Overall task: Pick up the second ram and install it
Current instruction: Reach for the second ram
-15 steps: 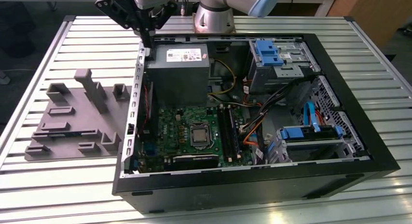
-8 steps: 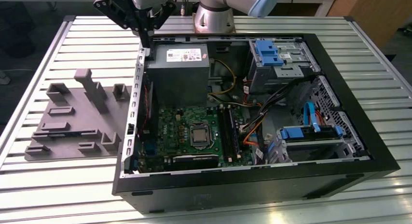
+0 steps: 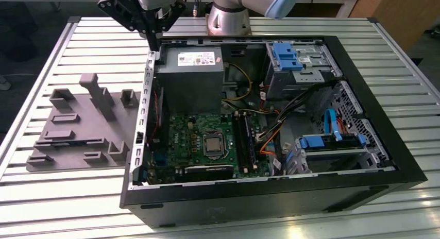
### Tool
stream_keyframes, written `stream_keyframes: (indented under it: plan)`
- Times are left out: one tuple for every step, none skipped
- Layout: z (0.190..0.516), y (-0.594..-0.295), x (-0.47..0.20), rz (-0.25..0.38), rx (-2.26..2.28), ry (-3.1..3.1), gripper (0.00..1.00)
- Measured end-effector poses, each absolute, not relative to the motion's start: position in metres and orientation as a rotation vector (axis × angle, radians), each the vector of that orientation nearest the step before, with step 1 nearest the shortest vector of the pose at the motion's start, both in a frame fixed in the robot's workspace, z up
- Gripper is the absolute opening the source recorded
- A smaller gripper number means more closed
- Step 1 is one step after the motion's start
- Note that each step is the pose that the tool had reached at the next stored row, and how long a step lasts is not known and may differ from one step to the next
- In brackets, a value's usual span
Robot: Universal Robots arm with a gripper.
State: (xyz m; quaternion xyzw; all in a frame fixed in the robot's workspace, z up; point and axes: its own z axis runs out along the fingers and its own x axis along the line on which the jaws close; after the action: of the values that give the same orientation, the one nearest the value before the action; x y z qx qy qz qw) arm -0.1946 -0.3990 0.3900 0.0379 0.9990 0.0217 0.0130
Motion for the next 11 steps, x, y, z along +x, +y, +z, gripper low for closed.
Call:
stream_keyframes:
  plan:
    - [0.3900,-0.3990,-0.1952,0.068,0.118,3.112,0.11]
    - [0.3900,-0.3989,-0.1958,0.068,0.118,3.113,0.11]
    - [0.3899,-0.3989,-0.1964,0.068,0.118,3.112,0.11]
    - [0.3899,-0.3989,-0.1970,0.068,0.118,3.112,0.11]
    - [0.3899,-0.3990,-0.1976,0.068,0.118,3.113,0.11]
    - [0.3899,-0.3990,-0.1985,0.068,0.118,3.113,0.11]
    - [0.3899,-0.3990,-0.1995,0.068,0.118,3.112,0.11]
    - [0.3898,-0.3989,-0.2006,0.068,0.118,3.113,0.11]
    - [0.3898,-0.3989,-0.2018,0.068,0.118,3.113,0.11]
    - [0.3898,-0.3989,-0.2032,0.068,0.118,3.112,0.11]
    - [0.3898,-0.3989,-0.2048,0.068,0.118,3.113,0.11]
